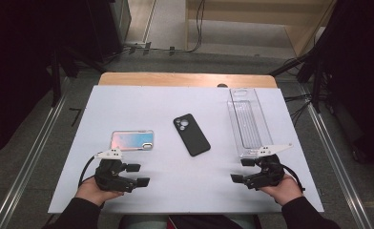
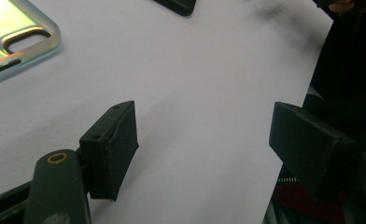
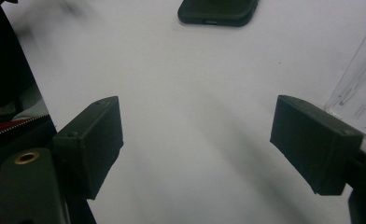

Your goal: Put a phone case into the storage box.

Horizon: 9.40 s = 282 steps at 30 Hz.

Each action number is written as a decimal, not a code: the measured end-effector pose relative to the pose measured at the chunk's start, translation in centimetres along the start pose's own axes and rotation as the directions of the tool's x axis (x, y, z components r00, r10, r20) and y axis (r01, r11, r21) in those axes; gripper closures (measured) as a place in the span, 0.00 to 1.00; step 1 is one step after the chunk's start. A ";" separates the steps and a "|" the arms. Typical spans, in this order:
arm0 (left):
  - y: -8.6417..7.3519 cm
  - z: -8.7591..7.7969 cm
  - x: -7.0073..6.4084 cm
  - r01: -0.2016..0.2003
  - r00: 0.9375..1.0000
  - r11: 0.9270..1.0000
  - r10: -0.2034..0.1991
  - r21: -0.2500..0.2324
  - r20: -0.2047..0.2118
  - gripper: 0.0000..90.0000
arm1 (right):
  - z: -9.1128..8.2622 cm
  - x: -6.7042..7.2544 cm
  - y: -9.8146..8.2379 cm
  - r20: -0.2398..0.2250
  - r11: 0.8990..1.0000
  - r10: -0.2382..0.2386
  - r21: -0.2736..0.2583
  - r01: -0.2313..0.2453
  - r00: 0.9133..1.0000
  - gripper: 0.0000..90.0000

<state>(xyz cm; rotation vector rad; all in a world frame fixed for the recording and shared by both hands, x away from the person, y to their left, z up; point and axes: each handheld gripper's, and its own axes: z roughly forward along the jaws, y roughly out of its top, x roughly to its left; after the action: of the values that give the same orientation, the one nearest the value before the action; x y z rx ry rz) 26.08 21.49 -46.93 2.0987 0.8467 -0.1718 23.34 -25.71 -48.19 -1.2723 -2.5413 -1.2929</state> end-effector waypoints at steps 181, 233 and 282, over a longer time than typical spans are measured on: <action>0.3 -0.5 0.4 0.100 0.994 0.995 -0.100 -0.003 -0.048 0.27 | 14.1 1.3 16.4 0.264 0.998 0.056 0.006 -0.060 0.963 0.00; 0.3 -0.5 0.4 0.099 0.994 0.995 -0.099 -0.001 -0.049 0.27 | 17.7 0.8 13.5 0.387 0.983 -0.078 0.184 0.006 0.919 0.09; 2.2 0.1 -0.4 0.149 0.988 0.989 -0.149 -0.025 -0.041 0.27 | 7.3 3.6 12.7 0.160 0.999 -0.030 0.018 0.027 0.987 0.16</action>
<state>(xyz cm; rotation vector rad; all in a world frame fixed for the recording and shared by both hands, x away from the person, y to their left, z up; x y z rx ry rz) 27.21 20.33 -45.38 2.0254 1.0277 -0.1963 31.82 -14.23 -43.29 -1.3961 -2.6802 -1.2193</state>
